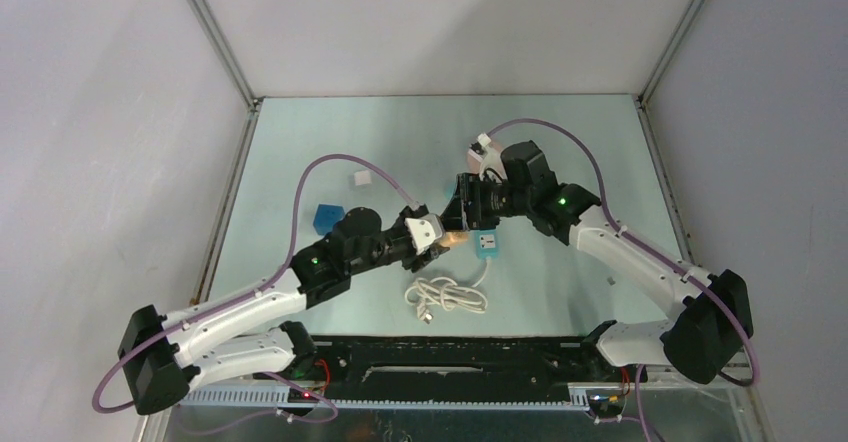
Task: Insert the plug
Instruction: Adjust the plug.
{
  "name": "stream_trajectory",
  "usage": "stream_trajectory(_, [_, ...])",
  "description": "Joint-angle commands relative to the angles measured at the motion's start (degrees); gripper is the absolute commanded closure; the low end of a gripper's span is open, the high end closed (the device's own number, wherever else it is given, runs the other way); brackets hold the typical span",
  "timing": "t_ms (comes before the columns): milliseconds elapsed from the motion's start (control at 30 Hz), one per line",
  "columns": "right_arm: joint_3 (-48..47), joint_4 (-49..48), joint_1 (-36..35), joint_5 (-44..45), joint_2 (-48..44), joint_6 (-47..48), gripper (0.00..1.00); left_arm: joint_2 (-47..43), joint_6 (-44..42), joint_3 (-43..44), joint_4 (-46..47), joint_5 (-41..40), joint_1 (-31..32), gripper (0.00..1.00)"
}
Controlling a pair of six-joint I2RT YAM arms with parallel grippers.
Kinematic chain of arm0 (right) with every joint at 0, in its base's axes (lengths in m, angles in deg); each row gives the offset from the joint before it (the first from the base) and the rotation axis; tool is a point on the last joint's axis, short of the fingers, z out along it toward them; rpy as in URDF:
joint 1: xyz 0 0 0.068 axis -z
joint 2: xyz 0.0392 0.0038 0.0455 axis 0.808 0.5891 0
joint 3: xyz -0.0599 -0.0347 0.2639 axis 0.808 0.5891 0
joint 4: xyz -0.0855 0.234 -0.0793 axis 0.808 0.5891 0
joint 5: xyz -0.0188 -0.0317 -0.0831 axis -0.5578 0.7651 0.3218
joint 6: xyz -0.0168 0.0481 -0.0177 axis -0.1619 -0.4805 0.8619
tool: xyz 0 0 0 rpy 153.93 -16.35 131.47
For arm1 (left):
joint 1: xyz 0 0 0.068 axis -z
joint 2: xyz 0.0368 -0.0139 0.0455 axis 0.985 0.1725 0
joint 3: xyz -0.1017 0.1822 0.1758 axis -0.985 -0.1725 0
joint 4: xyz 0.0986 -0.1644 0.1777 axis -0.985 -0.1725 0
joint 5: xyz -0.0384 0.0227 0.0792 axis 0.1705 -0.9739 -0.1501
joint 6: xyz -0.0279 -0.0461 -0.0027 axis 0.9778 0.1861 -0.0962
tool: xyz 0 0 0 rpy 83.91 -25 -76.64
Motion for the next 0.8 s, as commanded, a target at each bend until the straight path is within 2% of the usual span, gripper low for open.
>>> stream_trajectory(0, [-2.71,0.73,0.07,-1.07,-1.18,0.69,0.39,-0.48,-1.81,0.77,3.58,-2.53,0.36,1.00])
stream_trajectory(100, [-2.72,2.24,1.12,-0.89,-2.61,2.76,0.17,-0.66,-2.03,0.76,3.77,-2.44,0.36,1.00])
stream_trajectory(233, [-2.70,3.40,2.96,-2.41,-5.15,6.31,0.02,-1.35,-2.16,1.10,3.10,-0.04,0.36,1.00])
stream_trajectory(533, [-1.62,13.69,5.45,-3.29,-17.95,33.19,0.00,-7.00,0.72,-0.99,2.76,10.73,0.36,1.00])
stream_trajectory(700, [3.14,9.25,4.29,-11.71,-28.72,45.81,0.00,-8.68,3.04,-0.60,1.58,16.57,0.36,1.00])
stream_trajectory(767, [6.34,4.55,2.37,-9.82,-31.84,46.70,0.00,-8.57,3.63,0.00,0.47,18.79,0.28,1.00])
